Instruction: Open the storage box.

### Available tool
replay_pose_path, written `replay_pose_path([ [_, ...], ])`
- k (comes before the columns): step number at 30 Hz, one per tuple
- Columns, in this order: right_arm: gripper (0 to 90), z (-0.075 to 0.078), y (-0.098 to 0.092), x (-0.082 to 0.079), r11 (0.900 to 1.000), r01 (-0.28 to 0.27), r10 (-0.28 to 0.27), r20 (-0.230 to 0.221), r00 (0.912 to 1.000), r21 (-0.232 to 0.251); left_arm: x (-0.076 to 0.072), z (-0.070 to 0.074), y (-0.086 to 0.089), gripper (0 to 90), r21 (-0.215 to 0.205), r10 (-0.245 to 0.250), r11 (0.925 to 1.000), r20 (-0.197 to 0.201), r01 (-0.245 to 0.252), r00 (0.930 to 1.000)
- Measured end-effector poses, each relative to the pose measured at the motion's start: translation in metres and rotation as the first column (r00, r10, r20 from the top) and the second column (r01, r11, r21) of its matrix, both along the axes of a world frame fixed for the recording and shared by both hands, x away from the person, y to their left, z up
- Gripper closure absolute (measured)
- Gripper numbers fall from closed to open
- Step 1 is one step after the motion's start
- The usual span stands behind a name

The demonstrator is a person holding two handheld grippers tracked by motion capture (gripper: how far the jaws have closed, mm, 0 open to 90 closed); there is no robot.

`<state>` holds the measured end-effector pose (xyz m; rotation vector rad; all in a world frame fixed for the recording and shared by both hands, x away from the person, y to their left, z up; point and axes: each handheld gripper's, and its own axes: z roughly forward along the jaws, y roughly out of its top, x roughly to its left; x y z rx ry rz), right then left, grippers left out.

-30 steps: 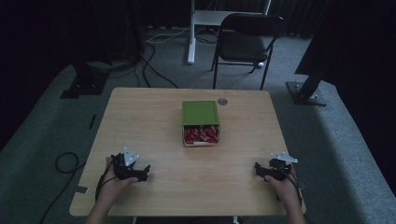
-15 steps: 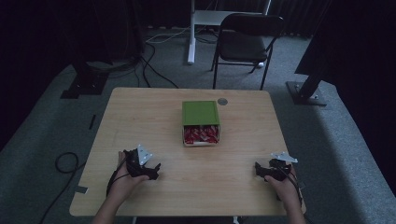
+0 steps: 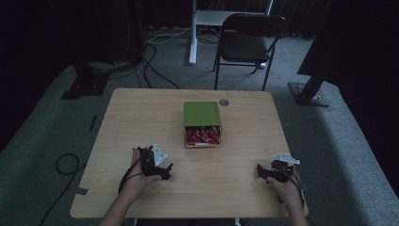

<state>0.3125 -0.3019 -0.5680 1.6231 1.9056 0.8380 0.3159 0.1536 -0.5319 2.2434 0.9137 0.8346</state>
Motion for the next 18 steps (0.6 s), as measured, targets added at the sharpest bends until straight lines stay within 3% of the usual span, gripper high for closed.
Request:
replay_pose_path([
  [9,11.5,0.0,0.0,0.0,1.0,0.0,0.0,0.0,1.0,0.0,0.003,0.003,-0.019,1.2,0.055,-0.054,0.9971,0.023,0.053,0.9983],
  [12,11.4,0.0,0.0,0.0,1.0,0.0,0.0,0.0,1.0,0.0,0.002,0.004,-0.03,1.2,0.098,-0.087,0.9918,0.046,0.082,0.9952],
  [15,11.4,0.0,0.0,0.0,1.0,0.0,0.0,0.0,1.0,0.0,0.001,0.003,-0.035,1.2,0.098,-0.101,0.9905,0.044,0.096,0.9939],
  [16,11.5,0.0,0.0,0.0,1.0,0.0,0.0,0.0,1.0,0.001,0.001,0.002,-0.039,1.2,0.124,-0.117,0.9862,0.048,0.11,0.992],
  [18,11.5,0.0,0.0,0.0,1.0,0.001,-0.001,0.0,1.0,0.001,0.001,0.001,-0.044,1.2,0.129,-0.127,0.9844,0.051,0.12,0.9906],
])
